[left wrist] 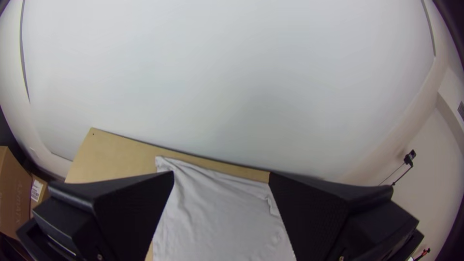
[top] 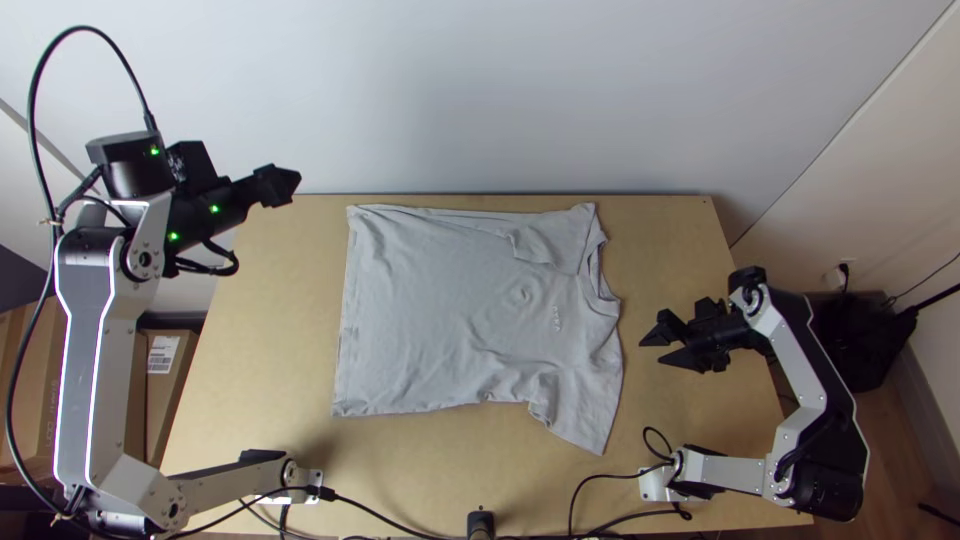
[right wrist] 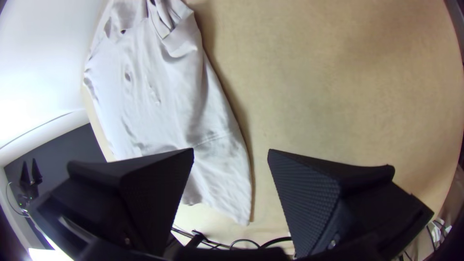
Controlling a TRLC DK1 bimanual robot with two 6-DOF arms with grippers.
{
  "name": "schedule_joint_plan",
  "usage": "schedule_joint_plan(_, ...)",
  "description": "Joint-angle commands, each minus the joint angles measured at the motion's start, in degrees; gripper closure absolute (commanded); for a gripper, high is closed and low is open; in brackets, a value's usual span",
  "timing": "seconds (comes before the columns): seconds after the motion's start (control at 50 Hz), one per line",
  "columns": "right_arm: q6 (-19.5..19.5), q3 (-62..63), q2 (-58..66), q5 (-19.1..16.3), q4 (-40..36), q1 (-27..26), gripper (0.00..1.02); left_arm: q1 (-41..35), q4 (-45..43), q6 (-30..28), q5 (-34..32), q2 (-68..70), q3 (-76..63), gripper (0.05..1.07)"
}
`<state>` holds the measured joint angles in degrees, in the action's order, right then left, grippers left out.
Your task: Fold the t-shirt
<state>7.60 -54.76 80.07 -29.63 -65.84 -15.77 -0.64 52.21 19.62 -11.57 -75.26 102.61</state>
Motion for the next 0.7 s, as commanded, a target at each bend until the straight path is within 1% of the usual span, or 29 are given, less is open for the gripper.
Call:
schedule_joint_plan(0.0, -0.5, 3.5, -1.1, -0.8, 2.5, 2.0, 0.34, -0.2, 1.1, -1.3, -0.2, 3.1, -3.6, 0.12)
schedule_joint_plan(0.1, 0.1, 6.3, -1.1, -0.7, 7.2, 3.7, 0.34, -0.1, 1.1, -1.6, 0.1, 4.6, -5.8, 0.12)
schedule_joint_plan(0.22, 0.2, 8.4, 0.3, -0.7, 10.9, 5.7, 0.34, -0.1, 1.1, -2.0, 0.3, 5.9, -7.8, 0.12)
schedule_joint_plan(0.24, 0.2, 8.6, 0.8, -0.7, 11.4, 6.1, 0.36, -0.1, 1.2, -2.0, 0.3, 6.1, -7.9, 0.12)
schedule_joint_plan(0.3, 0.5, 9.5, 1.3, -0.6, 13.6, 6.1, 0.48, -0.1, 1.4, -2.0, 0.3, 6.6, -8.4, 0.12)
schedule_joint_plan(0.32, 0.8, 9.7, 1.6, -0.6, 14.3, 6.3, 0.5, -0.1, 1.5, -2.1, 0.4, 6.8, -8.6, 0.12)
schedule_joint_plan(0.48, 0.8, 10.7, 3.5, -0.6, 16.0, 6.9, 0.51, -0.3, 2.7, -3.8, 0.3, 7.8, -9.4, 0.12)
schedule_joint_plan(0.68, 1.1, 12.1, 5.2, -0.6, 17.9, 9.0, 0.51, -1.0, 4.0, -6.1, 0.3, 9.2, -11.4, 0.12)
